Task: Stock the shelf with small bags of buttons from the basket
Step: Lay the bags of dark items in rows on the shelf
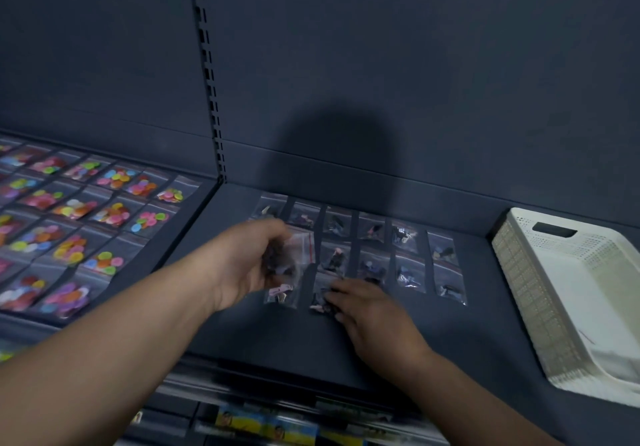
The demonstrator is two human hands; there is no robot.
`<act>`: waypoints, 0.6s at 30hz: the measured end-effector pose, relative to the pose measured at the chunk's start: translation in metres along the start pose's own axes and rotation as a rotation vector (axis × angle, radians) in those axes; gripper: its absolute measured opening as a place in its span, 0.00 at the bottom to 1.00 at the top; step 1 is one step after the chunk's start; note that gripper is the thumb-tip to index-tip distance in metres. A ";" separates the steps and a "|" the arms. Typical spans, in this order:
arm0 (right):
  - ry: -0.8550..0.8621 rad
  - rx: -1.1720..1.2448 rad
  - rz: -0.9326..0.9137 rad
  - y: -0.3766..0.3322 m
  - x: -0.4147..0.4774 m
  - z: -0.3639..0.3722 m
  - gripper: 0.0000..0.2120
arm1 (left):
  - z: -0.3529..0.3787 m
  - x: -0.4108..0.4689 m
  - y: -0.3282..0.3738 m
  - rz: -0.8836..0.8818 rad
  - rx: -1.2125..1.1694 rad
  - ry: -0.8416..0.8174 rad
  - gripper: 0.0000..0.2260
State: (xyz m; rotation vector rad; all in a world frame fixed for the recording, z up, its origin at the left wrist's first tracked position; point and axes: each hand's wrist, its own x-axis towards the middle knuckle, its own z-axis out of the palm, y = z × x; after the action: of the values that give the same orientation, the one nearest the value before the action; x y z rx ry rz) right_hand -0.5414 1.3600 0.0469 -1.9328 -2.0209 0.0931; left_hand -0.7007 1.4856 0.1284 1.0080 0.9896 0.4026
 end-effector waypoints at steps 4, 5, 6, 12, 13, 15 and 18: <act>0.046 -0.050 -0.060 0.003 0.000 0.001 0.14 | 0.001 0.002 -0.002 0.006 -0.050 -0.019 0.10; 0.042 -0.052 -0.067 0.004 0.000 0.002 0.14 | 0.003 0.002 -0.002 0.017 -0.045 -0.020 0.12; 0.038 -0.048 -0.077 0.005 0.000 0.002 0.13 | 0.005 0.002 -0.003 0.034 -0.031 -0.023 0.14; 0.176 0.536 0.270 -0.004 0.003 -0.017 0.14 | 0.017 -0.002 -0.010 0.109 0.013 -0.072 0.12; 0.212 0.773 0.376 -0.009 0.006 -0.025 0.11 | 0.020 -0.003 -0.011 0.115 0.013 -0.071 0.11; 0.194 1.191 0.519 -0.018 0.011 -0.039 0.09 | 0.026 -0.003 -0.012 0.129 0.020 -0.059 0.09; 0.183 1.230 0.468 -0.028 0.014 -0.049 0.00 | 0.040 -0.004 -0.013 0.163 0.066 -0.061 0.08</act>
State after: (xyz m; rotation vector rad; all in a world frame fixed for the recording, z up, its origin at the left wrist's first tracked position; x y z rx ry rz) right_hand -0.5539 1.3621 0.1038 -1.3943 -0.8873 0.9628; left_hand -0.6714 1.4556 0.1256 1.1586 0.8729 0.4735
